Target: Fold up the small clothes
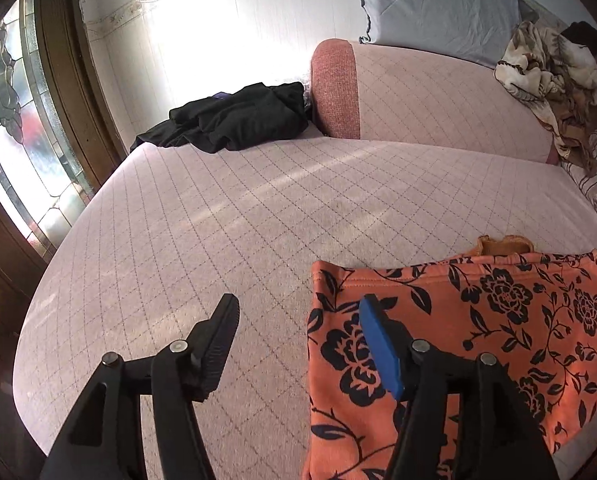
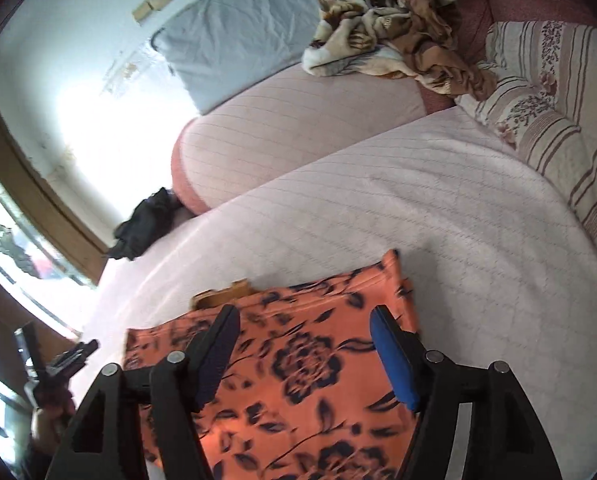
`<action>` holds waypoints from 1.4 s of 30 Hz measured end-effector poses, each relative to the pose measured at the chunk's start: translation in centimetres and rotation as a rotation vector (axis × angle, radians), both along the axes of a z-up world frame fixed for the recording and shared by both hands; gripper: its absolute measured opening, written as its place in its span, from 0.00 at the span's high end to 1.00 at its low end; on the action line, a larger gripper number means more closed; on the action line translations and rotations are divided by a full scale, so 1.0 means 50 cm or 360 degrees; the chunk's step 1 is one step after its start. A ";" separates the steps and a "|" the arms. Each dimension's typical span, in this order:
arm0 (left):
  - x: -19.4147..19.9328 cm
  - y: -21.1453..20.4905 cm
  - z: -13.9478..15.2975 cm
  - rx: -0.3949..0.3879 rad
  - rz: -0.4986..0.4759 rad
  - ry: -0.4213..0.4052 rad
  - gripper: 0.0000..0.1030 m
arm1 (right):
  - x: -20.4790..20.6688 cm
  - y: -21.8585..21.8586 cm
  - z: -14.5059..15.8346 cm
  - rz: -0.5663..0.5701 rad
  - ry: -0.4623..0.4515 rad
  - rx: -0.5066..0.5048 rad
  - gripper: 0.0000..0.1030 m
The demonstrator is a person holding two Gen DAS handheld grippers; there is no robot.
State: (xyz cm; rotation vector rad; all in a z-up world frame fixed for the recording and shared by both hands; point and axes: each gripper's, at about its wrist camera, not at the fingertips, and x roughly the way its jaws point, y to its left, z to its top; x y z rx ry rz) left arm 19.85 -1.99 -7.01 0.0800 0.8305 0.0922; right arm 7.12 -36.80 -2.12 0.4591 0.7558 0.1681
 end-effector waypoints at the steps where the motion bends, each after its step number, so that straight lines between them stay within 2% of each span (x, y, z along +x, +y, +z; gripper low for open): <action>1: -0.014 -0.010 -0.004 -0.0006 -0.0009 0.0020 0.38 | -0.021 0.015 -0.007 0.0020 -0.0011 0.0050 0.19; 4: -0.043 -0.038 -0.024 -0.0019 -0.0048 0.0072 0.38 | -0.047 0.039 -0.077 0.0027 0.0108 0.0095 0.17; 7: -0.057 -0.060 -0.042 -0.0033 -0.0062 0.0141 0.38 | -0.031 0.022 -0.192 -0.0060 0.0391 0.0095 0.18; 8: -0.061 -0.065 -0.043 -0.0037 -0.0068 0.0150 0.38 | -0.027 0.014 -0.213 -0.0077 0.0414 0.0130 0.18; 16: -0.068 -0.077 -0.032 -0.0064 -0.0061 0.0140 0.38 | -0.029 0.041 -0.095 -0.0032 0.0177 0.0112 0.17; 18: -0.065 -0.078 -0.044 -0.0082 -0.0060 0.0155 0.37 | -0.017 0.040 -0.101 -0.0022 0.0173 0.0134 0.16; 20: -0.058 -0.080 -0.073 -0.0093 -0.0055 0.0205 0.33 | 0.001 0.025 -0.141 -0.0051 0.0236 0.0131 0.15; 22: -0.046 -0.082 -0.129 -0.0079 -0.0063 0.0315 0.32 | 0.021 -0.009 -0.216 -0.0152 0.0455 0.0127 0.15; 23: -0.040 -0.083 -0.162 -0.0040 -0.0064 0.0399 0.32 | 0.018 -0.019 -0.223 -0.0176 0.0428 0.0188 0.15; 25: -0.052 -0.074 -0.165 -0.0065 -0.0051 0.0315 0.28 | 0.021 -0.014 -0.191 -0.0171 0.0403 0.0180 0.15; 26: -0.053 -0.073 -0.158 -0.0073 -0.0033 0.0317 0.28 | 0.029 -0.010 -0.175 -0.0147 0.0404 0.0176 0.15; 27: -0.053 -0.073 -0.148 -0.0082 -0.0024 0.0319 0.28 | 0.034 -0.008 -0.156 -0.0127 0.0368 0.0191 0.15; 29: -0.062 -0.078 -0.117 -0.0114 -0.0047 0.0235 0.28 | 0.053 -0.004 -0.122 -0.0071 0.0289 0.0217 0.15; 32: -0.078 -0.095 -0.092 -0.0155 -0.0096 0.0149 0.28 | 0.108 -0.003 -0.110 -0.0019 0.0253 0.0245 0.15; 33: -0.079 -0.102 -0.100 -0.0171 -0.0124 0.0155 0.26 | 0.132 -0.005 -0.120 0.0007 0.0267 0.0285 0.15; 35: -0.069 -0.119 -0.151 -0.0106 -0.0132 0.0275 0.24 | 0.184 -0.019 -0.160 0.0030 0.0304 0.0333 0.15; 36: -0.063 -0.125 -0.178 -0.0075 -0.0136 0.0343 0.24 | 0.204 -0.040 -0.191 -0.0044 0.0362 0.0308 0.15; 37: -0.071 -0.124 -0.178 -0.0067 -0.0137 0.0288 0.23 | 0.217 -0.069 -0.229 -0.0134 0.0438 0.0369 0.15; 38: -0.074 -0.125 -0.170 -0.0057 -0.0138 0.0275 0.23 | 0.218 -0.099 -0.249 -0.0199 0.0408 0.0542 0.15; 40: -0.077 -0.122 -0.150 -0.0082 -0.0133 0.0276 0.23 | 0.201 -0.131 -0.235 -0.0315 0.0360 0.0772 0.15; 42: -0.080 -0.118 -0.138 -0.0133 -0.0134 0.0220 0.23 | 0.191 -0.131 -0.201 -0.0242 0.0232 0.0821 0.15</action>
